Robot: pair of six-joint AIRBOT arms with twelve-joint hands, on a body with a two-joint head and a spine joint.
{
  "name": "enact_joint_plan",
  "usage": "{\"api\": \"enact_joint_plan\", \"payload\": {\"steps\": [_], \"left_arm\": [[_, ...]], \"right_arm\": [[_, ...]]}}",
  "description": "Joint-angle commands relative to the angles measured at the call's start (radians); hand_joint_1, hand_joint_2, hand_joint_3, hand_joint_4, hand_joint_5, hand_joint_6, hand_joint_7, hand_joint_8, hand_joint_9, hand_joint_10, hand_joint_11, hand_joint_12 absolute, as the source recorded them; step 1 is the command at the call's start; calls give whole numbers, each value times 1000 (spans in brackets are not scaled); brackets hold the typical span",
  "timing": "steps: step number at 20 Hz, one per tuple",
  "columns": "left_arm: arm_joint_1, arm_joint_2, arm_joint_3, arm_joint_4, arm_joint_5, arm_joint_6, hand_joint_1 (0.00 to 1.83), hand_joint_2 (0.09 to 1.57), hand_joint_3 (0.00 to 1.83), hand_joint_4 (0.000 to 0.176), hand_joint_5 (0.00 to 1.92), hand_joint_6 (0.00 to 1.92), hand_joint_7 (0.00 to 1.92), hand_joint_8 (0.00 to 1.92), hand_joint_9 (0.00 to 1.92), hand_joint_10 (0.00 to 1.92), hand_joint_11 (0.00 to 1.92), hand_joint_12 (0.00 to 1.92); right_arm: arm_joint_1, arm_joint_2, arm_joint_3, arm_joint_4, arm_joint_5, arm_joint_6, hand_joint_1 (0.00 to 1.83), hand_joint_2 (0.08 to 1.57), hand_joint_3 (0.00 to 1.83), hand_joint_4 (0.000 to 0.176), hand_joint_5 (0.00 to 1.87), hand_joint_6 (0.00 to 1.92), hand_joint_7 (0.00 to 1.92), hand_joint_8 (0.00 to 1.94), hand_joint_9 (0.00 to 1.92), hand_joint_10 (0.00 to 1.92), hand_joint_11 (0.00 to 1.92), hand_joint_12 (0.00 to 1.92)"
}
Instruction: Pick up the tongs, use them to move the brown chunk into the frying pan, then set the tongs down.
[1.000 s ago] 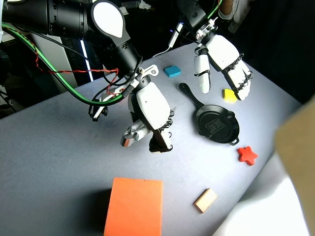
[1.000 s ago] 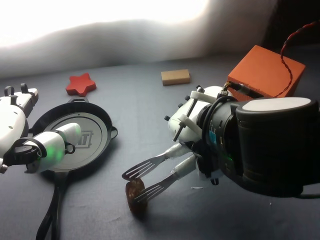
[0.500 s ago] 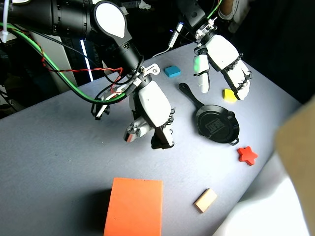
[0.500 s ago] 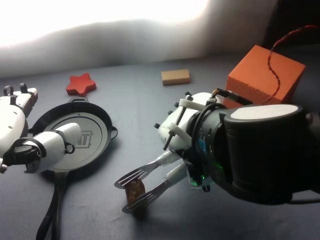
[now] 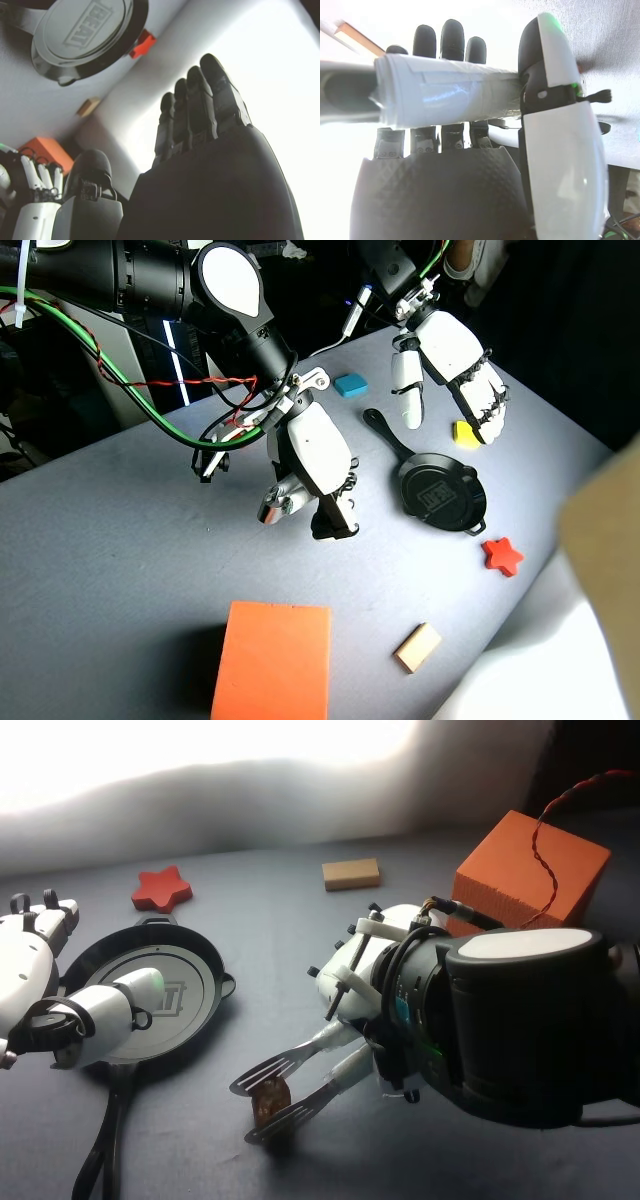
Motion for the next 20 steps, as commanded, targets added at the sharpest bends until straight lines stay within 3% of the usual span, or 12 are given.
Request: {"api": "enact_joint_plan", "payload": {"steps": [1, 6, 10, 13, 14, 15, 16, 17, 18, 20], "left_arm": [[-7, 3, -3, 71, -93, -3, 0, 1249, 0, 7, 112, 0, 153, 4, 173, 3, 0, 610], [-6, -1, -8, 67, -101, 0, 0, 1253, 1, 0, 122, 4, 153, 2, 171, 2, 0, 604], [-7, -2, -11, 67, -103, 0, 0, 1254, 0, 3, 100, 0, 137, 2, 155, 1, 0, 547], [-7, -2, -13, 67, -108, 0, 0, 1253, 0, 2, 86, 0, 128, 1, 150, 0, 0, 520], [-8, -2, -13, 67, -109, 0, 0, 1251, 0, 6, 87, 0, 137, 3, 163, 4, 0, 540], [-8, -2, -13, 67, -109, 0, 0, 1251, 0, 6, 87, 0, 137, 3, 163, 4, 0, 540], [-8, -2, -13, 67, -109, 0, 0, 1246, 0, 6, 87, 0, 131, 1, 162, 2, 0, 572], [-7, -2, -13, 67, -109, 0, 0, 1246, 0, 5, 92, 1, 129, 0, 157, 1, 0, 555], [-7, -2, -12, 67, -109, 0, 0, 1252, 2, 2, 106, 7, 134, 2, 164, 3, 0, 546], [-7, -2, -11, 66, -109, 0, 0, 1251, 1, 9, 96, 1, 138, 3, 162, 2, 0, 549]], "right_arm": [[1, 5, -2, -70, 7, -9, 1012, 1138, 0, 0, 543, 562, 838, 17, 479, 708, 103, 1594], [0, 8, -2, -70, 9, -12, 1019, 1141, 2, 0, 547, 564, 838, 17, 477, 711, 104, 1593], [2, 9, -2, -70, 9, -16, 1138, 1124, 0, 0, 649, 583, 934, 54, 573, 736, 236, 1577], [1, 9, -2, -70, 10, -17, 1119, 1149, 7, 0, 673, 592, 955, 63, 594, 746, 275, 1575], [1, 9, -2, -70, 10, -17, 1102, 1207, 10, 0, 743, 1157, 1004, 90, 654, 791, 349, 1590], [1, 9, -2, -70, 11, -18, 1102, 1207, 10, 0, 743, 1157, 1004, 90, 654, 791, 349, 1590], [2, 9, -2, -70, 11, -19, 1098, 1229, 4, 0, 756, 1306, 1060, 119, 741, 818, 455, 1604], [2, 9, -2, -70, 11, -20, 1105, 1219, 0, 0, 780, 1280, 1075, 129, 765, 816, 486, 1594], [2, 9, -2, -70, 11, -21, 1187, 1176, 0, 1, 861, 1242, 892, 1059, 822, 823, 528, 1601], [2, 9, -2, -70, 11, -24, 1213, 1135, 0, 8, 953, 1114, 958, 988, 886, 825, 582, 1592]]}}
